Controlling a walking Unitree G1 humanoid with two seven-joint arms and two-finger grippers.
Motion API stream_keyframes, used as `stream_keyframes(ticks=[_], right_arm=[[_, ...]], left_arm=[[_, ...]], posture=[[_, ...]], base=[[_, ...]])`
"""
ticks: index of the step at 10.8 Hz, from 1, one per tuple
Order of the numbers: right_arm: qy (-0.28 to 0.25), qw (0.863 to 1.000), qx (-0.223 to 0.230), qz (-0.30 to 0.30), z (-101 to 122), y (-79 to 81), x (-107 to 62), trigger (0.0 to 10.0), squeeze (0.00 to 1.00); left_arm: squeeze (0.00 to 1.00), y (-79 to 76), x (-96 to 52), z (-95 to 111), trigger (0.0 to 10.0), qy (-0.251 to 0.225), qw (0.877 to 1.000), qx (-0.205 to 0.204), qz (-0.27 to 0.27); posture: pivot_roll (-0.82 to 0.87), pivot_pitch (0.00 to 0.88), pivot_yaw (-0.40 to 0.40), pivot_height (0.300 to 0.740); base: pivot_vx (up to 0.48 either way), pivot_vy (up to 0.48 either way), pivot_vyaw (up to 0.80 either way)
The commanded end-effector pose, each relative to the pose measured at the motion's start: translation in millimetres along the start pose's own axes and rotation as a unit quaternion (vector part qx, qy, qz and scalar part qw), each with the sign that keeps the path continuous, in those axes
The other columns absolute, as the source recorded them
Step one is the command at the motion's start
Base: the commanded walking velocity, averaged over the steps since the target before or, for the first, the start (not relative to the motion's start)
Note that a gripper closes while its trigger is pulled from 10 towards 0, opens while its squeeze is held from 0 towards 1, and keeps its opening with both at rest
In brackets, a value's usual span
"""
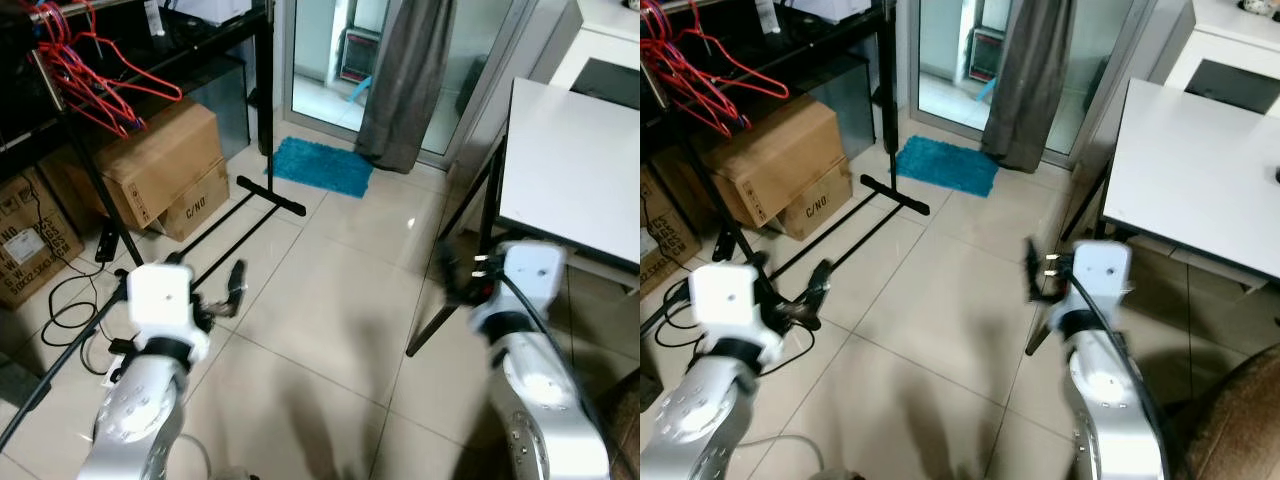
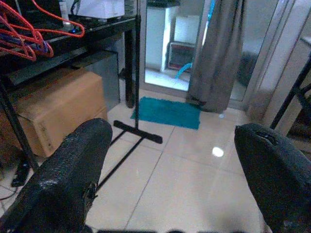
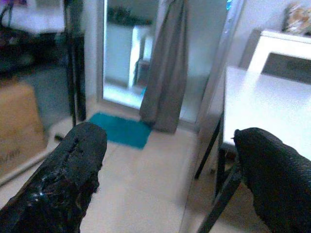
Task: Move the pillow to the sofa from floor
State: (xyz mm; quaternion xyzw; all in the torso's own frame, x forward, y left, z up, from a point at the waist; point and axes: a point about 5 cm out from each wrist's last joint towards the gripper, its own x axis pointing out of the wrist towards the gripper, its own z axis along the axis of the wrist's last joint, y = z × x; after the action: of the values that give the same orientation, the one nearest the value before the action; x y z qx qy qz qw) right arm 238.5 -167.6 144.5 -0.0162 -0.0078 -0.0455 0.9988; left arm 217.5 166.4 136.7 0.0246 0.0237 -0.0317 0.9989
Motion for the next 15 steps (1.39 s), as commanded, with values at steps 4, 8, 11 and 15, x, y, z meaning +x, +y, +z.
stream_keyframes(ticks=[4, 8, 11, 15], right_arm=[[0.049, 0.998, 0.036, 0.031, -13, 8.3, -4.6, 10.0, 1.00], [0.107, 0.993, 0.033, -0.034, -27, -3.0, 1.5, 10.0, 0.59], [0.076, 0.997, 0.002, -0.010, -24, 1.2, 5.9, 10.0, 0.00], [0.095, 0.995, 0.000, 0.009, -33, 1.7, -0.9, 10.0, 0.00]], left_arm=[[1.00, -7.8, 8.9, -3, 10.0, 0.023, 0.999, 0.023, -0.029], [1.00, 15.1, 11.3, -13, 10.0, 0.049, 0.999, 0.025, 0.004], [1.00, 5.6, 12.3, -19, 10.0, 0.056, 0.998, 0.038, -0.005], [0.91, 22.9, 4.2, -27, 10.0, 0.073, 0.996, 0.050, 0.026]], posture=[[0.05, 0.000, -0.029, 0.732], [0.06, 0.000, -0.022, 0.732], [0.07, 0.000, -0.035, 0.732], [0.10, 0.000, -0.063, 0.732]], base=[[0.000, 0.000, -0.49], [0.000, 0.000, -0.76], [0.000, 0.000, -0.72], [0.000, 0.000, -0.74]])
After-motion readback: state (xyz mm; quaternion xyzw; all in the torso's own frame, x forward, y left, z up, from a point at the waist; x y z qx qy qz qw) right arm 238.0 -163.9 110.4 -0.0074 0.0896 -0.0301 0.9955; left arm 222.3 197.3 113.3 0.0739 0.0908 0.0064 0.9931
